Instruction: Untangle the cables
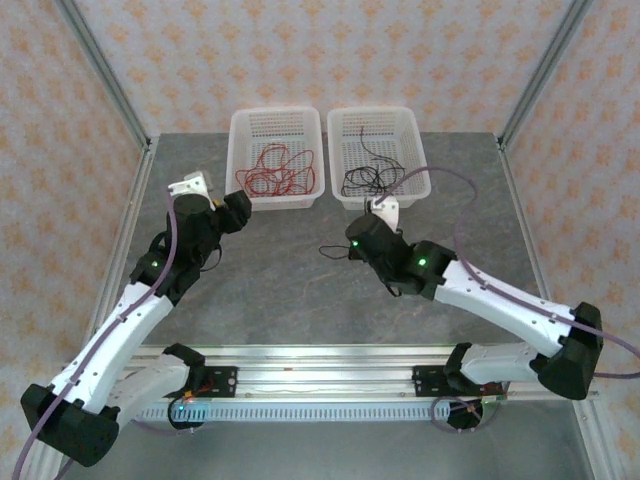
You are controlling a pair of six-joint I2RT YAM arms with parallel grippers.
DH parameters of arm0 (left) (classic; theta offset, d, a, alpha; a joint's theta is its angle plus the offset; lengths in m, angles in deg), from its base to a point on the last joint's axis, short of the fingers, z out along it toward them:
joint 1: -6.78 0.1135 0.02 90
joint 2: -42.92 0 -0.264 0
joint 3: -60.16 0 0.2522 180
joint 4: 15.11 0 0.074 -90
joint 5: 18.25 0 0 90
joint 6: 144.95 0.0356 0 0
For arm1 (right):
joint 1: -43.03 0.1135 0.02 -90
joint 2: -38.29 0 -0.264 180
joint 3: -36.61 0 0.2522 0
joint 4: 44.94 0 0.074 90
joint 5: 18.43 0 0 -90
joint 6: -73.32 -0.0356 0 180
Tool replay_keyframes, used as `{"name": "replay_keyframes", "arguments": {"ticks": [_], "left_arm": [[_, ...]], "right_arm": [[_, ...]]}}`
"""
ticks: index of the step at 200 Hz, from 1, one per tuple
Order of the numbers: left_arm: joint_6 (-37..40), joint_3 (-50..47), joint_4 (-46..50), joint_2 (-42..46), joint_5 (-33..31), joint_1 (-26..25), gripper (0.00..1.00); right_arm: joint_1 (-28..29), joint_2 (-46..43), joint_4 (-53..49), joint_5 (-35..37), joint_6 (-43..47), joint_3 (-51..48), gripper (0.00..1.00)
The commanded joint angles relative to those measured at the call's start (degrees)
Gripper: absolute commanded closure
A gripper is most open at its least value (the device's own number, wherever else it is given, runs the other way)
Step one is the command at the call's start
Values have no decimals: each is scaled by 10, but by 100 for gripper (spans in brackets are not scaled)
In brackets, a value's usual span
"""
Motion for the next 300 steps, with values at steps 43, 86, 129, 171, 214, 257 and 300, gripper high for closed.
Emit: {"name": "replay_keyframes", "arguments": {"ticks": [43, 86, 129, 171, 214, 257, 300], "left_arm": [[-30, -24, 41, 33, 1, 2, 31], [-37, -50, 36, 49, 12, 2, 31], [-37, -67, 20, 71, 34, 1, 31], [-36, -70, 26, 79, 34, 1, 31], [-37, -74, 36, 92, 30, 1, 30], [-37, -69, 51, 101, 20, 1, 30], [-37, -69, 54, 107, 19, 1, 30]], "right_arm": [[-11, -5, -77, 79, 124, 151, 100], [-44, 19, -66, 98, 186, 267, 100], [-89, 86, -30, 99, 276, 401, 100], [-162, 179, -8, 77, 329, 514, 100], [-231, 271, 15, 60, 354, 573, 100], [-278, 352, 48, 47, 369, 598, 100], [-318, 430, 64, 44, 368, 606, 100]]}}
